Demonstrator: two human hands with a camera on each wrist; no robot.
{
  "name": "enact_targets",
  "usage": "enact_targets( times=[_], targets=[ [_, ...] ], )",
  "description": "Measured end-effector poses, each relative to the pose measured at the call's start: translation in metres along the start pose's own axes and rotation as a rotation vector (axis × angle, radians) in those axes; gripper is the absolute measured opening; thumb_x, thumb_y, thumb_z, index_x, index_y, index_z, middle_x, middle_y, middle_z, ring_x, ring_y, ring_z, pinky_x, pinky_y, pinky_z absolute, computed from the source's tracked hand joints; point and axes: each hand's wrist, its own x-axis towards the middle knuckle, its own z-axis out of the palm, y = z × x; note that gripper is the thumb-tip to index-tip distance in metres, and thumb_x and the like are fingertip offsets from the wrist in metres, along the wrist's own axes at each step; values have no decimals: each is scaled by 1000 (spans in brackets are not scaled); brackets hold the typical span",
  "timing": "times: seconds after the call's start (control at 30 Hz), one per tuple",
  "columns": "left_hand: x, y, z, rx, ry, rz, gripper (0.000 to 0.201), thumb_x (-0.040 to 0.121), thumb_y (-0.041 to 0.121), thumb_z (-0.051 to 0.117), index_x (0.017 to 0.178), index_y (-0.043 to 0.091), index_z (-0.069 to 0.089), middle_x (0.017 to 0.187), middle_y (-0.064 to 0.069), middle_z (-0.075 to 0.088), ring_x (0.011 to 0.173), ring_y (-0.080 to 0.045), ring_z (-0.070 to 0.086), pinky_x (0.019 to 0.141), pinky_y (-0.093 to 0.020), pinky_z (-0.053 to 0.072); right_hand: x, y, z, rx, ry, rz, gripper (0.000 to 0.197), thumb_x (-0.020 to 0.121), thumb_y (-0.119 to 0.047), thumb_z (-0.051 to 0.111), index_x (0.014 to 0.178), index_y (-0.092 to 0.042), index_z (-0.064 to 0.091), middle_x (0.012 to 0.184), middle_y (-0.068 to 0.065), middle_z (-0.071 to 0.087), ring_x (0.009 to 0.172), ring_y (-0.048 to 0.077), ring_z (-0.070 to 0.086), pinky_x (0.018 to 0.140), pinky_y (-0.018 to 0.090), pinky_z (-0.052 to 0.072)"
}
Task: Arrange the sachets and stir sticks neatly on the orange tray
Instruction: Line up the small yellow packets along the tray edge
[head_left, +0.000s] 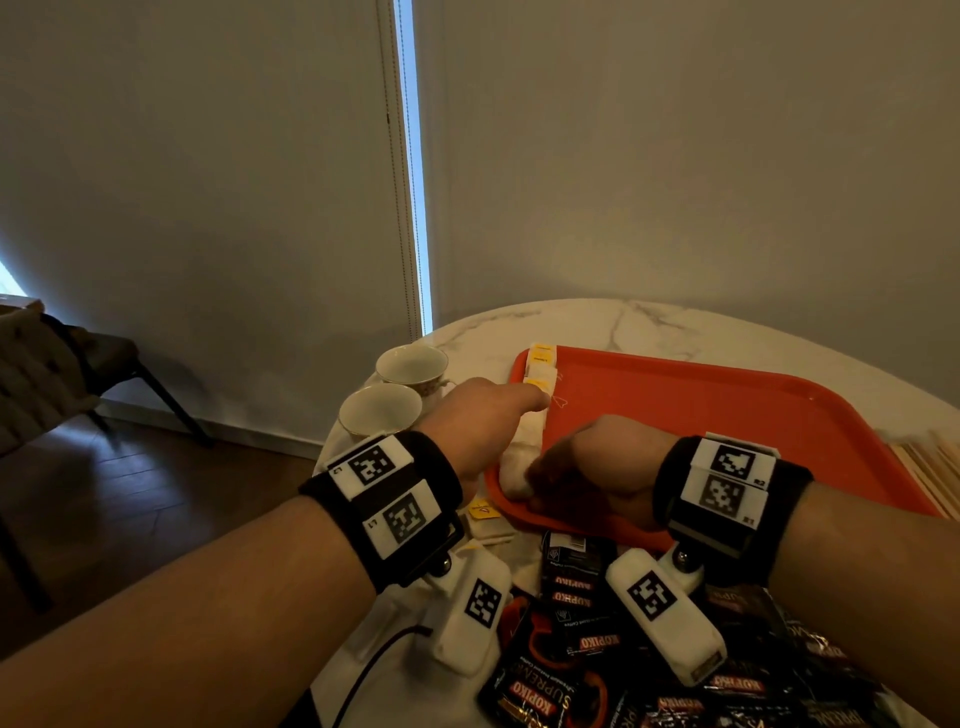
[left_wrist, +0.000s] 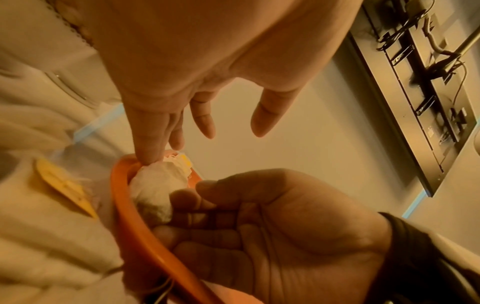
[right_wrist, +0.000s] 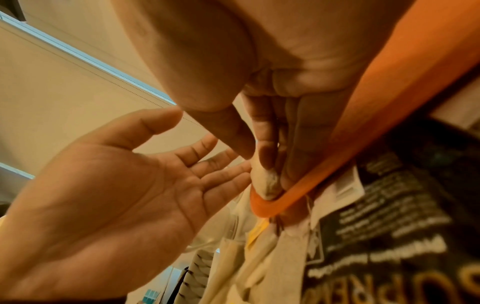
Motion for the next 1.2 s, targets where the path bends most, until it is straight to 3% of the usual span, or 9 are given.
enact_targets(
  times=[0.1,0.2,0.3,0.43,0.57,0.73,0.87,1.07,1.2],
  targets=[
    [3,1,1,-4,9,13,59,79,43,74,130,17,62,127,-2,65,118,-27,62,106,-50,51,0,3,-3,55,-10,-1,21,91,-5,70,110,5,72,94,20,78,93,32,76,96,45,58],
    [7,1,0,5,16,27,43,86,39,73,122,16,65,117,-1,69,109,-25,67,103,-49,54,1,4,-8,108,54,-11,15,93,-5,67,102,5,74,93,19,78,89,31,76,93,46,59],
    [8,3,2,28,4,15,45,88,41,72,124,16,63,116,-1,68,108,-25,66,103,-49,53,3,3,-8,153,110,-46,15,95,-4,62,98,6,73,94,24,76,83,31,73,92,48,59],
    [9,7,5,27,-12,-10,38,94,38,69,124,17,61,108,2,66,102,-21,63,103,-47,53,1,2,-4,197,77,-11,16,97,-4,60,105,5,72,99,23,76,93,37,74,90,48,60],
    [14,9,7,11,0,2,42,93,39,69,126,13,64,107,-2,71,101,-23,69,99,-45,56,2,3,-5,217,89,-32,16,97,-3,59,101,6,71,96,24,76,89,38,74,93,51,58],
    [21,13,12,65,45,15,50,90,45,70,128,14,60,114,-3,65,110,-28,62,105,-51,51,5,0,-8,242,153,-95,17,96,-3,59,103,7,70,106,28,73,100,40,73,95,51,58],
    [21,14,15,89,51,17,48,90,46,69,126,16,57,113,-2,63,108,-28,61,104,-52,51,7,-3,-6,246,126,-85,14,98,-4,58,103,3,70,102,21,76,97,33,74,95,48,58],
    [13,14,7,60,61,20,40,94,43,67,125,18,62,105,2,67,101,-25,67,100,-49,55,2,1,-18,182,85,-58,17,97,-6,60,101,6,72,90,21,77,92,36,76,95,52,58],
    [5,13,9,74,37,12,47,95,43,66,134,17,59,115,1,65,108,-27,63,102,-50,53,-4,3,-11,135,-21,14,19,97,-7,61,105,6,73,92,21,77,93,35,76,94,46,59]
  ],
)
